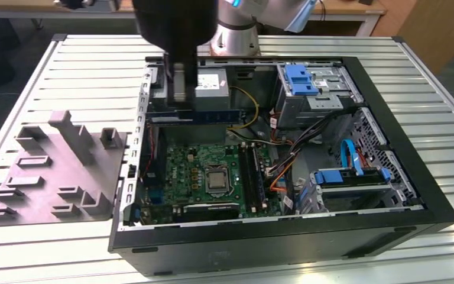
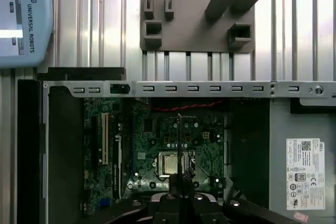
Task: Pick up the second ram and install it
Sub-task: 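Pick up the second ram and move it above second insertion slot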
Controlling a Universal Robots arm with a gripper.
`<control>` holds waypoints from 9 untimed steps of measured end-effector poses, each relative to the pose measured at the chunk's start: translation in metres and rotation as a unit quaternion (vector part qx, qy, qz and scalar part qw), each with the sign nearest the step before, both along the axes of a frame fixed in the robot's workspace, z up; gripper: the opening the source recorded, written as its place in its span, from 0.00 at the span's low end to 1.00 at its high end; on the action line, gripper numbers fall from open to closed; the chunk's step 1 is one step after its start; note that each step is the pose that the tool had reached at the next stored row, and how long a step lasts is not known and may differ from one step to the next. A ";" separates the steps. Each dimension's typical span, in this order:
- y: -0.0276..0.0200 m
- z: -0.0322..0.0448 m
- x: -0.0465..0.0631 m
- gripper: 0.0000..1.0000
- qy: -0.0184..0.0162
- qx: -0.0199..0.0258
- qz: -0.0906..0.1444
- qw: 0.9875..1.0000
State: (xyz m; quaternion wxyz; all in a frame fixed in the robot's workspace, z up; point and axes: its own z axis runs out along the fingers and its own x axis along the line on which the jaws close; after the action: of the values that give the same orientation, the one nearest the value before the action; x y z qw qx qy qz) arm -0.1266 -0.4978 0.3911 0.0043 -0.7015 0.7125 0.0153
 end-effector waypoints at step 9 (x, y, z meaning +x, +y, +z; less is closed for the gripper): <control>-0.0001 -0.0006 0.028 0.12 0.000 0.000 0.000 1.000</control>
State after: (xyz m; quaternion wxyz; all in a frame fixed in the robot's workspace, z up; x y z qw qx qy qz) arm -0.0982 -0.4978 0.3905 0.0042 -0.7016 0.7124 0.0154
